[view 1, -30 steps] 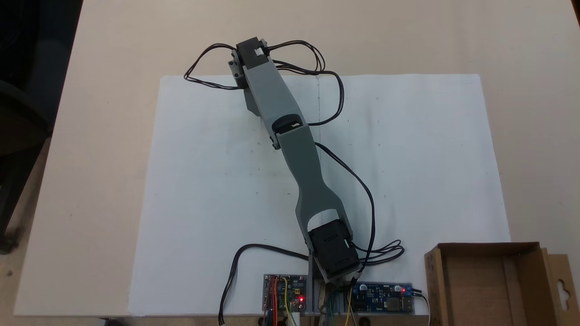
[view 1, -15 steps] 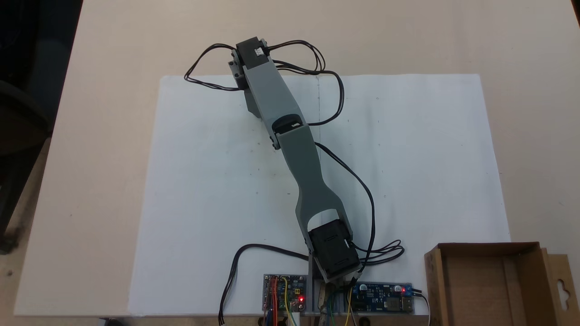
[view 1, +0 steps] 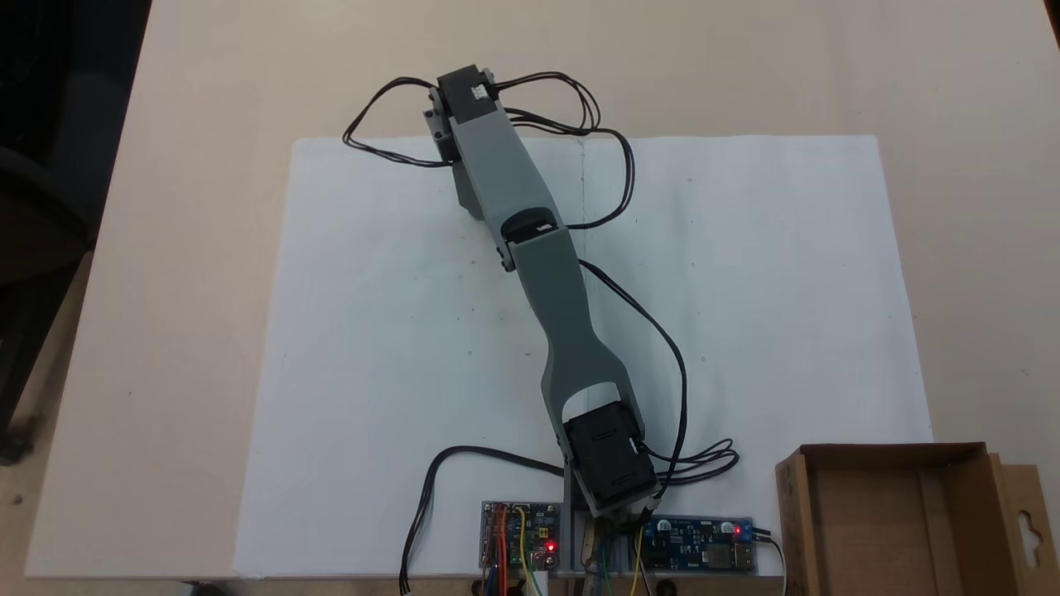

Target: Grasp a green dice and put it in the bin.

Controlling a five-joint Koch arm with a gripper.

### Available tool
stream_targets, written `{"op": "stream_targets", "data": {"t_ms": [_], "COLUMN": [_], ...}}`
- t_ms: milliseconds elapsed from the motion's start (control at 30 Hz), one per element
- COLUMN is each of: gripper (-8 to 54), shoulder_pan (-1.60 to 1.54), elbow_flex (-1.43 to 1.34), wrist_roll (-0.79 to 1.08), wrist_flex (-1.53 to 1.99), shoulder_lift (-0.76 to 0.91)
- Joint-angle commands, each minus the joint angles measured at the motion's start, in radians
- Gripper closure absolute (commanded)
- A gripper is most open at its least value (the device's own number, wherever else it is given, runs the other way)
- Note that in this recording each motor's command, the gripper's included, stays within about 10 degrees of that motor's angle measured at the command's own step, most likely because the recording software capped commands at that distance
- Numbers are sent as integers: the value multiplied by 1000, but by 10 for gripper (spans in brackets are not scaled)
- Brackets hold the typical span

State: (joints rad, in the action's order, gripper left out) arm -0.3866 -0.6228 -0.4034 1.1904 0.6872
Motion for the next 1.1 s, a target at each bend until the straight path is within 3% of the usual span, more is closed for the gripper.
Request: {"op": "stream_targets", "data": {"t_ms": [0, 500, 1067], "gripper": [309, 308, 308], "shoulder_pan": [31, 664, 1496], "elbow_flex": [32, 32, 32], "wrist_roll": [-92, -17, 253], "wrist_flex": [97, 138, 126], "shoulder_lift": [118, 555, 658]}}
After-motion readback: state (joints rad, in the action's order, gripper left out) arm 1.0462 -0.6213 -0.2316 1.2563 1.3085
